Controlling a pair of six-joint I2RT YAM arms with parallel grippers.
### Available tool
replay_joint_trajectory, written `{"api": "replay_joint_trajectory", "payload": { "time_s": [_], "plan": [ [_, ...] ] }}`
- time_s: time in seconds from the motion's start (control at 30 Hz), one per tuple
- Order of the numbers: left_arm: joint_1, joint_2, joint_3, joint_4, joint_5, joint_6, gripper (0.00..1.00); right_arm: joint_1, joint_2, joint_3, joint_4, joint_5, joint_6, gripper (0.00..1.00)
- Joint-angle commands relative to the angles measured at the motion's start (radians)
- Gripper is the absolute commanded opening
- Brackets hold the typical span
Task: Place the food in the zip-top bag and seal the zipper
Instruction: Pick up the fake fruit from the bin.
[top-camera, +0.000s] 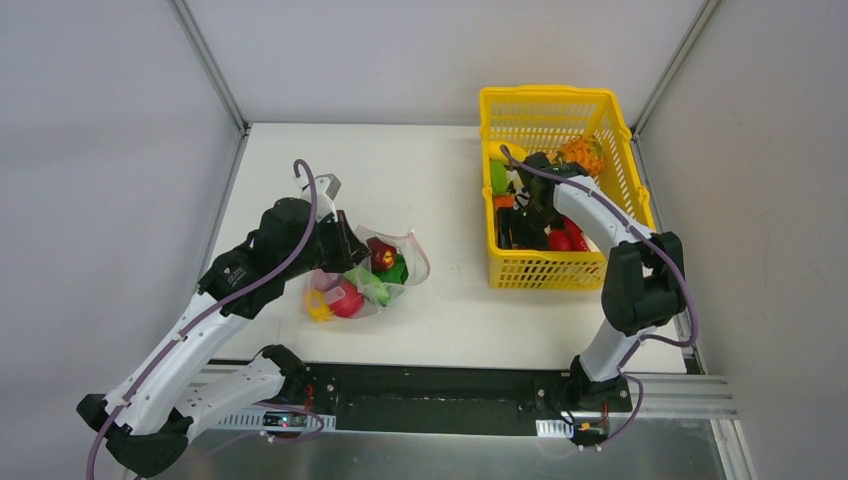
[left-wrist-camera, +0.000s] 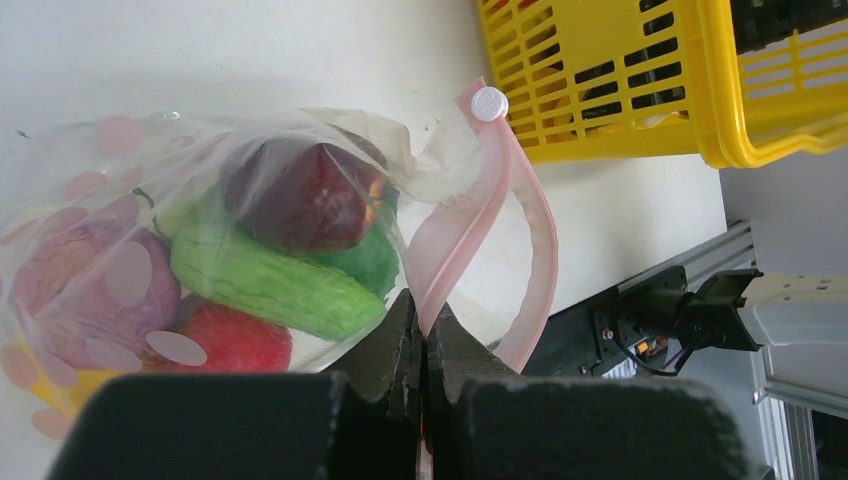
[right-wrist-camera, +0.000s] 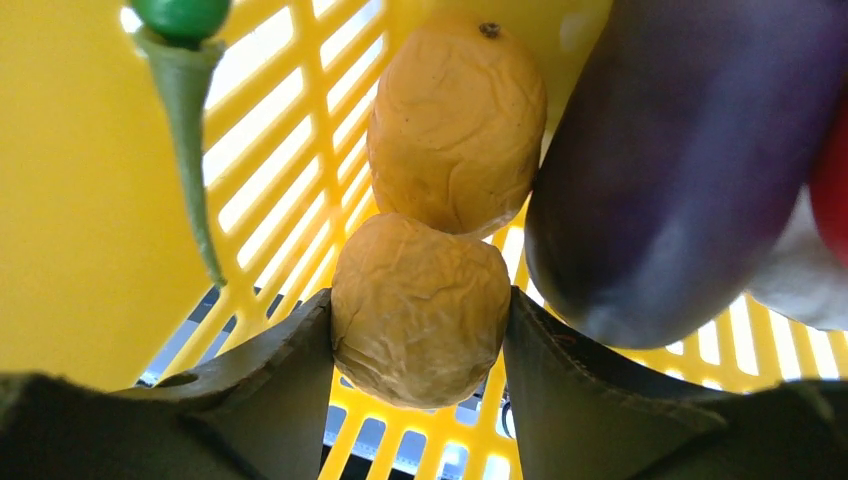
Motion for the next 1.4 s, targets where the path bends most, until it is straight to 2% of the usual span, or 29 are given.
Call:
{"api": "replay_joint_trajectory", "payload": {
  "time_s": [0.0, 0.2, 0.4, 0.57, 0.73, 0.93, 1.1, 1.37],
  "plan": [
    [-0.001, -0.007, 0.039, 0.018, 0.007, -0.023, 0.0, -0.034, -0.12, 0.09, -0.021, 0.058, 0.031, 0.29],
    [-0.001, -0.01, 0.037, 0.025, 0.009, -0.027, 0.0, -0.093, -0.229, 0.087, 0.042, 0.084, 0.069, 0.28],
    [-0.001, -0.008, 0.038, 0.032, 0.023, -0.031, 0.0, -0.11, -0.269, 0.075, 0.085, 0.098, 0.087, 0.27],
    [-0.001, -0.01, 0.025, 0.048, 0.024, -0.039, 0.0, -0.109, -0.345, 0.065, 0.19, 0.068, 0.114, 0.27],
    [-0.001, -0.004, 0.022, 0.063, 0.032, -0.044, 0.0, -0.109, -0.465, 0.025, 0.32, -0.038, 0.136, 0.27],
    [-0.001, -0.004, 0.02, 0.082, 0.032, -0.052, 0.0, -0.1, -0.563, -0.019, 0.491, -0.298, 0.194, 0.27],
    [-0.001, -0.015, 0.006, 0.101, 0.022, -0.066, 0.0, -0.017, -0.575, -0.013, 0.585, -0.432, 0.211, 0.28],
    [-0.001, -0.027, -0.005, 0.159, 0.059, -0.09, 0.0, 0.182, -0.508, 0.013, 0.56, -0.393, 0.134, 0.29]
  ]
}}
